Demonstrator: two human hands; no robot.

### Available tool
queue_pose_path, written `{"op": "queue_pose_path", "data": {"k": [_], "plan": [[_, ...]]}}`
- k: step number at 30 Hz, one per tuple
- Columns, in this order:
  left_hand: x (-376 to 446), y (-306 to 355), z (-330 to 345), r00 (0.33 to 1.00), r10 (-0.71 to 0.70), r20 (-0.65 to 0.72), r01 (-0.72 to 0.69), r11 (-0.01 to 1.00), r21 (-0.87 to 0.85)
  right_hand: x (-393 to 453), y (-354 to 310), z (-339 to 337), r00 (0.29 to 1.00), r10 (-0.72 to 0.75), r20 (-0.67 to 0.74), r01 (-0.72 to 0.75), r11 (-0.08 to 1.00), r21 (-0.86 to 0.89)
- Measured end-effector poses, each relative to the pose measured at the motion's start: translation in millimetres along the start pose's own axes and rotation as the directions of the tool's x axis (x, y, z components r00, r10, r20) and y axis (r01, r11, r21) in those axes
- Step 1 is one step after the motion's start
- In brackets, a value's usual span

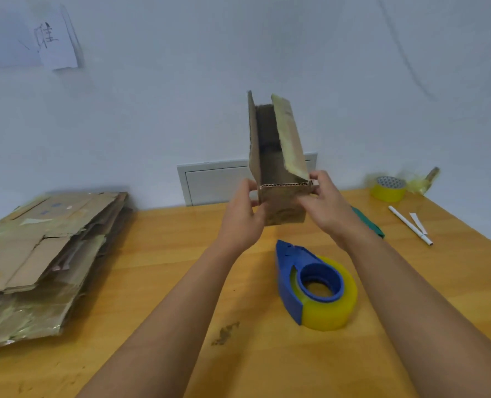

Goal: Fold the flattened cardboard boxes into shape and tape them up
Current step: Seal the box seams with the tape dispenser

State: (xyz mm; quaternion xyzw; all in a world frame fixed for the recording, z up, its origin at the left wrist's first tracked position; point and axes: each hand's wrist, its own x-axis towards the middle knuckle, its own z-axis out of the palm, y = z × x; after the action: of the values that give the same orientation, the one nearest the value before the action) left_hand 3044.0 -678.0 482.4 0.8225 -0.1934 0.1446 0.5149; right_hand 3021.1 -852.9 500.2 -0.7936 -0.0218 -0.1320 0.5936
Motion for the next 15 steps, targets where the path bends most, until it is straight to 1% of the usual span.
{"op": "queue_pose_path", "data": {"k": [3, 6, 11, 15], "plan": [[5, 5, 33, 0.997, -0.013, 0.078, 0.010, 0.999, 0.037, 0, 20, -30, 0.998, 0.016, -0.063, -0.016, 1.000, 0.002], [9, 9, 60, 0.985, -0.037, 0.168, 0.023, 0.996, 0.087, -2, 43, -57, 0.996, 0.041, -0.079, -0.042, 0.999, -0.015], [17, 12, 91, 0.945, -0.055, 0.322, -0.034, 0.964, 0.263, -4, 79, -85, 0.992, 0.098, -0.084, -0.104, 0.992, -0.071], [19, 7, 108, 0.928, -0.069, 0.367, -0.101, 0.900, 0.425, -6, 104, -96, 0.991, 0.090, -0.095, -0.108, 0.975, -0.197]]}}
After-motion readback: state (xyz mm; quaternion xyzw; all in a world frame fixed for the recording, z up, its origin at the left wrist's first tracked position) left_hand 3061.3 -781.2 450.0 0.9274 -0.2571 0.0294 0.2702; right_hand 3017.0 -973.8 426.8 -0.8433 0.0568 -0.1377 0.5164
